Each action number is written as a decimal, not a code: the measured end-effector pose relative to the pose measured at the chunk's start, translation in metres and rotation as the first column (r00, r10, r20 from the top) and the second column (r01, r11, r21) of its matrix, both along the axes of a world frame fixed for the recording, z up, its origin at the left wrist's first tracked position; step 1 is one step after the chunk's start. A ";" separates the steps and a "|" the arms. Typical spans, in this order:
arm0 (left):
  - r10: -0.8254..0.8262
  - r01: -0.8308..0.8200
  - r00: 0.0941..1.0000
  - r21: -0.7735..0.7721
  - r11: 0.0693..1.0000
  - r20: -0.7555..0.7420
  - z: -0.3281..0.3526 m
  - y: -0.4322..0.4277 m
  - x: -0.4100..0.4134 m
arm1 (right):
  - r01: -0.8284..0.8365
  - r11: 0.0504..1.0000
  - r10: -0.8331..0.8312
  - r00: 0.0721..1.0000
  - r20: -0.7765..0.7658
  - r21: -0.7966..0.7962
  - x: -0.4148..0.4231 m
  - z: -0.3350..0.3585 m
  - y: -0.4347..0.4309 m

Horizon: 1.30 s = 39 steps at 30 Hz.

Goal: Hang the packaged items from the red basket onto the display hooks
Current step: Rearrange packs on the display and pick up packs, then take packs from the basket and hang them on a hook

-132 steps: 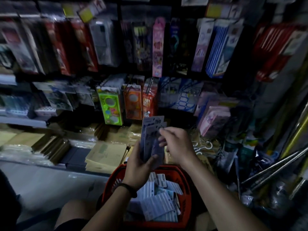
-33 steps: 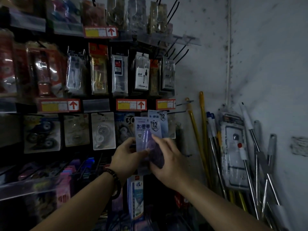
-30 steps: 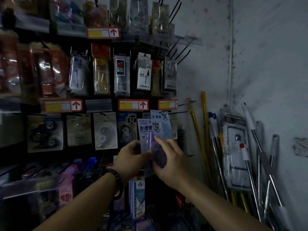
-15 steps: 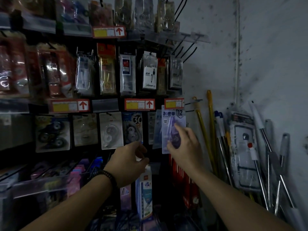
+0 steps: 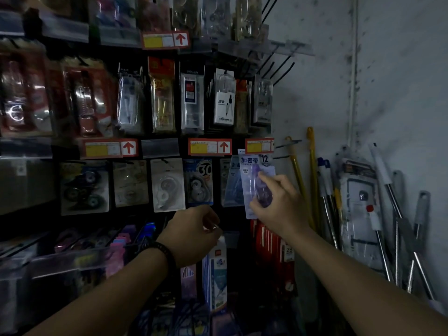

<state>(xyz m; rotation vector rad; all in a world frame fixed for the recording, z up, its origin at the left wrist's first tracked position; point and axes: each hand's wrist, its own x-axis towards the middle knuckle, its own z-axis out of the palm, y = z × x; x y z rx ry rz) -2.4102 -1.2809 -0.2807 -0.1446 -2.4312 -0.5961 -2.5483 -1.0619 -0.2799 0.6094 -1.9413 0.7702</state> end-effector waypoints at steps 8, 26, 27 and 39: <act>0.014 -0.013 1.000 -0.040 0.999 0.024 0.001 -0.003 0.006 | 0.064 0.992 -0.079 0.986 0.146 0.108 0.001 0.011 -0.011; 0.255 -0.233 0.961 -0.184 0.955 0.104 -0.060 -0.045 0.112 | -0.210 0.932 0.140 0.960 0.242 0.294 0.115 -0.043 -0.066; 0.272 -0.249 0.956 -0.184 0.951 0.111 -0.072 -0.050 0.125 | -0.251 0.920 0.168 0.947 0.273 0.301 0.129 -0.055 -0.070; 0.375 -0.366 0.834 -0.103 0.925 0.404 -0.304 -0.093 0.284 | -0.592 0.663 0.205 0.733 0.649 0.459 0.268 -0.296 -0.123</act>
